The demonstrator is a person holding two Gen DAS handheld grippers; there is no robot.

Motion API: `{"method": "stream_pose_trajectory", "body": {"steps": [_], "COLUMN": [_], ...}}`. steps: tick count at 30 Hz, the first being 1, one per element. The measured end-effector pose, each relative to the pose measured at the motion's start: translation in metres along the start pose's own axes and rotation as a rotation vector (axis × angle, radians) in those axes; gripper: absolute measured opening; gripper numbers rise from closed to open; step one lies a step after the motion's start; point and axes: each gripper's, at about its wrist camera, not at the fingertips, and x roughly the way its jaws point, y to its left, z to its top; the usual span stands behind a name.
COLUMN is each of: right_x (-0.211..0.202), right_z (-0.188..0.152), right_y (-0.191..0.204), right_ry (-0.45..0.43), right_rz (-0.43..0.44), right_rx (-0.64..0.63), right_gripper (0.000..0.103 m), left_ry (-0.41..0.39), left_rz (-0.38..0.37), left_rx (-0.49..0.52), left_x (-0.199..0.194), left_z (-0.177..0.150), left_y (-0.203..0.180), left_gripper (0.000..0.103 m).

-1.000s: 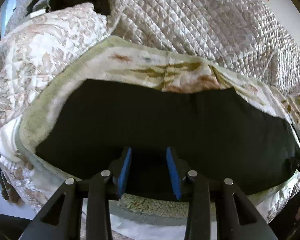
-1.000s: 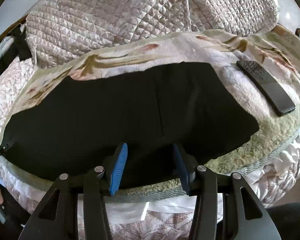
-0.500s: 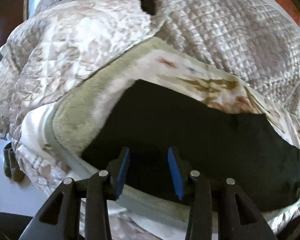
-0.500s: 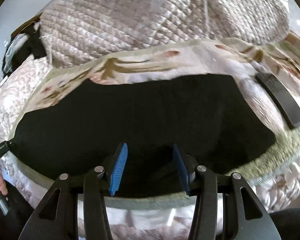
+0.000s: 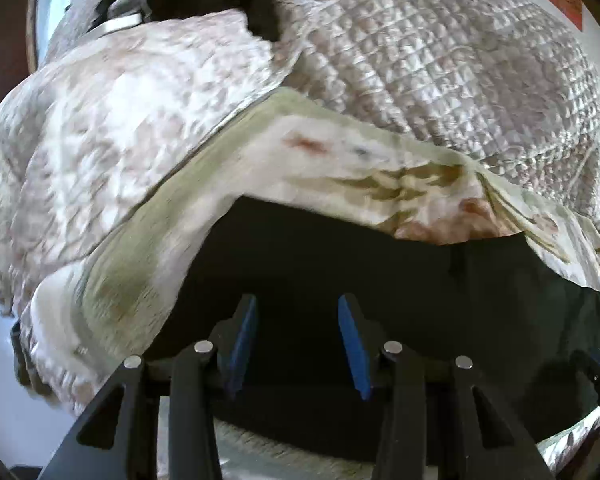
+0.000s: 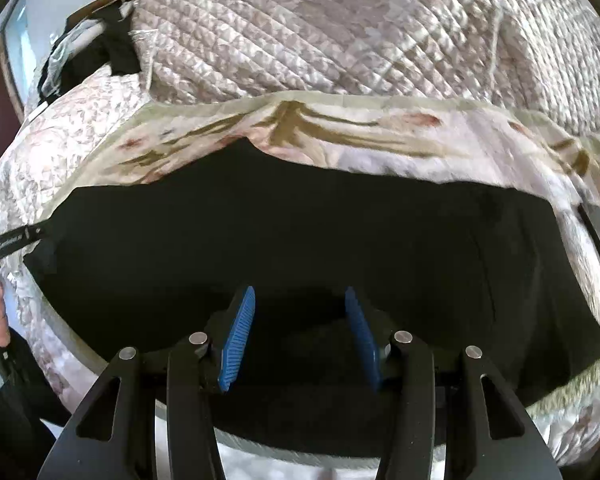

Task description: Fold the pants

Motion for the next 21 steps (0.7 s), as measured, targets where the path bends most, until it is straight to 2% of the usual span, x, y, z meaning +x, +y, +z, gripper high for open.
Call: {"method": "stream_pose_trajectory", "body": {"steps": [4, 8, 15, 19, 21], "right_x": [0.01, 0.016, 0.012, 0.006, 0.007], "right_z": [0.011, 0.011, 0.008, 0.007, 0.006], "right_y": [0.006, 0.006, 0.009, 0.018, 0.022], "right_ry": [0.006, 0.012, -0.034, -0.063, -0.062], "right_rz": [0.01, 0.013, 0.072, 0.1, 0.106], "right_rx": [-0.012, -0.012, -0.018, -0.055, -0.068], "right_gripper": [0.048, 0.048, 0.048, 0.048, 0.048], "left_ry": [0.004, 0.065, 0.023, -0.026, -0.035], "left_rz": [0.01, 0.027, 0.014, 0.054, 0.083], "left_rx": [0.028, -0.003, -0.003, -0.04, -0.059], "left_x": [0.014, 0.038, 0.024, 0.013, 0.012], "left_z": [0.016, 0.017, 0.011, 0.011, 0.011], "left_y": [-0.006, -0.002, 0.001, 0.022, 0.033], "left_gripper": [0.046, 0.046, 0.046, 0.061, 0.066]}}
